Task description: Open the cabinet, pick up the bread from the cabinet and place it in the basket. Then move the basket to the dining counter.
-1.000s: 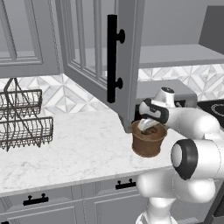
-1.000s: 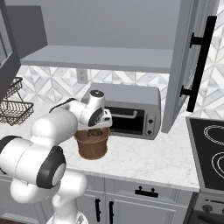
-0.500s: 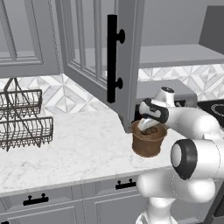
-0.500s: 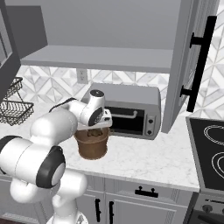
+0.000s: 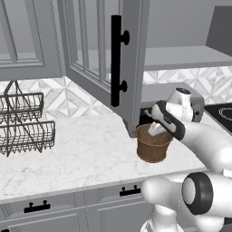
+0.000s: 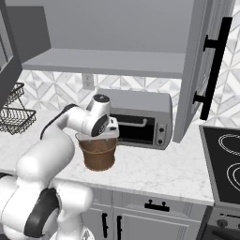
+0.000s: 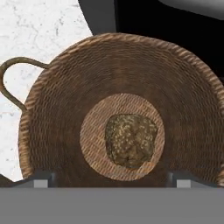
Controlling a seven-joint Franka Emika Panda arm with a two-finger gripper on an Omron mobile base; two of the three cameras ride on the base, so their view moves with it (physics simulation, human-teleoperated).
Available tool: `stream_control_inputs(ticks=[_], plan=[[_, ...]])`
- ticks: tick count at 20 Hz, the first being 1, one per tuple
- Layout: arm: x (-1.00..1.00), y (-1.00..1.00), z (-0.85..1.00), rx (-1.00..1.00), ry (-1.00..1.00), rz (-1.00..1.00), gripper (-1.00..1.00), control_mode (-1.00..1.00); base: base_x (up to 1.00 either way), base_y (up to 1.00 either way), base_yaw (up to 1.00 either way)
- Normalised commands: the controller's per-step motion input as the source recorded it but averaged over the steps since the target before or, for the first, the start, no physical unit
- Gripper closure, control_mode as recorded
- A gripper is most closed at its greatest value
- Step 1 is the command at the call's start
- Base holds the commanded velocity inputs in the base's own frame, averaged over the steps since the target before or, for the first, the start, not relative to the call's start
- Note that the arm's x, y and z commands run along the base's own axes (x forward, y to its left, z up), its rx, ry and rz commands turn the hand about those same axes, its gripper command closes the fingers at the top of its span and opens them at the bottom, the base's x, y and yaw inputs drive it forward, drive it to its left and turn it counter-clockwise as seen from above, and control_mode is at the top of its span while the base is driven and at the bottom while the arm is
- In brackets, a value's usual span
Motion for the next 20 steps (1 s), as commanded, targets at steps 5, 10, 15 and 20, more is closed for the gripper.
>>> stream_control_inputs(ticks=[5,10,15,20], plan=[[-0.54,-0.17,0.34,0.03,0.0,-0.41,-1.0,-1.0,0.0,0.0,0.0],[-0.2,-0.35,0.0,0.06,0.0,-0.56,-1.0,-1.0,0.0,0.0,0.0],[-0.07,-0.28,-0.02,0.2,0.0,-0.44,-1.0,-1.0,0.0,0.0,0.0],[-0.07,-0.17,0.0,0.24,0.01,-0.13,-1.0,-1.0,0.0,0.0,0.0]])
